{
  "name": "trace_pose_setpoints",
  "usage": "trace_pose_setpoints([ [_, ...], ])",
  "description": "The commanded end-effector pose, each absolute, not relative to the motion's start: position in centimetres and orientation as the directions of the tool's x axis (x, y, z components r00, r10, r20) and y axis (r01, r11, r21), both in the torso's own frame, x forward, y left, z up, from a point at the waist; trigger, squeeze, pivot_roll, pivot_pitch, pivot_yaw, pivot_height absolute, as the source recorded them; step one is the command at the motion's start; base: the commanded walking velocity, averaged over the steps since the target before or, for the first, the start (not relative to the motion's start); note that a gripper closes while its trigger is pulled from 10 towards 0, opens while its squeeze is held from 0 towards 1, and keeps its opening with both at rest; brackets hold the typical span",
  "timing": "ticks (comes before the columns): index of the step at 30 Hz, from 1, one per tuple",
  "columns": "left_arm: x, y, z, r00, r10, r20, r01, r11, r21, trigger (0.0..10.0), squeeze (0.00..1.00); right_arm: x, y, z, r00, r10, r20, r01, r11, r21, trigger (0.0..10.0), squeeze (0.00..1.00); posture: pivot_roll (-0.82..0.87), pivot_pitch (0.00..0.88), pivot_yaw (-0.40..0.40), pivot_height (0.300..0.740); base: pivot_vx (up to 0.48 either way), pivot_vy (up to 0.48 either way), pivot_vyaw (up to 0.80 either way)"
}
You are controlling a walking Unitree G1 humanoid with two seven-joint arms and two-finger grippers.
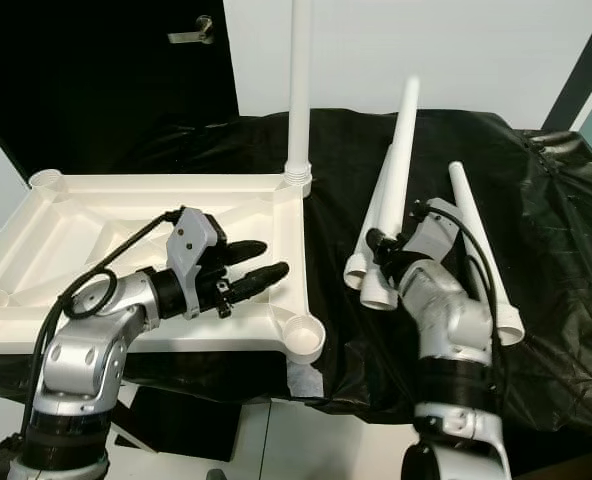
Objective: Building children table
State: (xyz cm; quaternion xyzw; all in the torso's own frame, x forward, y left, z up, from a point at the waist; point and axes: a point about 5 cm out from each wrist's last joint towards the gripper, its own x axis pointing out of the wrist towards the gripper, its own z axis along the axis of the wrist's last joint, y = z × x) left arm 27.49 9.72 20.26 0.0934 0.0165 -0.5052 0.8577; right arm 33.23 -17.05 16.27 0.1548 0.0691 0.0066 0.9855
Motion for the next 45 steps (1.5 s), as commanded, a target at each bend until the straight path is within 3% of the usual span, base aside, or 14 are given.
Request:
trace_pose_setpoints([
  [1, 29.2, 10.9, 20.4, 0.730, -0.678, -0.082, 0.680, 0.710, 0.181, 10.0, 0.00, 33.2, -16.6, 17.0, 0.997, 0.040, -0.065, -0.021, 0.962, 0.274, 10.0, 0.00, -0.01, 0.000, 0.004, 0.740, 0.000, 0.000, 0.00],
  [11, 30.8, 11.7, 21.6, 0.787, -0.617, 0.012, 0.609, 0.780, 0.145, 10.0, 0.00, 32.3, -13.4, 18.4, 0.972, 0.174, 0.158, -0.189, 0.978, 0.085, 10.0, 0.00, -0.01, 0.000, 0.008, 0.740, 0.000, 0.000, 0.00],
  [16, 30.9, 11.5, 21.9, 0.771, -0.635, 0.049, 0.627, 0.770, 0.117, 10.0, 0.00, 31.5, -11.9, 18.9, 0.928, 0.274, 0.254, -0.292, 0.956, 0.035, 10.0, 0.00, 0.00, 0.000, 0.007, 0.740, 0.000, 0.000, 0.00],
  [27, 30.9, 11.0, 22.2, 0.716, -0.691, 0.099, 0.691, 0.722, 0.042, 10.0, 0.00, 30.5, -10.1, 18.2, 0.865, 0.411, 0.288, -0.398, 0.911, -0.106, 10.0, 0.00, 0.00, 0.000, 0.016, 0.740, 0.000, 0.000, 0.00],
  [31, 30.9, 10.8, 22.8, 0.669, -0.729, 0.141, 0.740, 0.672, -0.038, 10.0, 0.00, 30.1, -9.4, 17.7, 0.835, 0.468, 0.289, -0.444, 0.884, -0.150, 10.0, 0.00, 0.00, 0.000, 0.018, 0.740, 0.000, 0.000, 0.00],
  [34, 30.2, 10.7, 23.5, 0.564, -0.801, 0.200, 0.825, 0.557, -0.094, 10.0, 0.00, 29.7, -8.7, 17.3, 0.804, 0.525, 0.279, -0.485, 0.851, -0.204, 10.0, 0.00, -0.01, 0.000, 0.021, 0.740, 0.000, 0.000, 0.00],
  [40, 28.9, 10.9, 24.1, 0.443, -0.861, 0.251, 0.895, 0.438, -0.079, 10.0, 0.00, 29.5, -8.5, 17.0, 0.780, 0.564, 0.270, -0.518, 0.825, -0.226, 10.0, 0.00, 0.00, 0.000, 0.020, 0.740, 0.000, 0.000, 0.00],
  [45, 28.8, 11.0, 24.1, 0.416, -0.875, 0.246, 0.909, 0.411, -0.076, 10.0, 0.00, 29.2, -8.1, 16.7, 0.756, 0.602, 0.257, -0.546, 0.796, -0.261, 10.0, 0.00, 0.00, 0.000, 0.020, 0.740, 0.000, 0.000, 0.00],
])
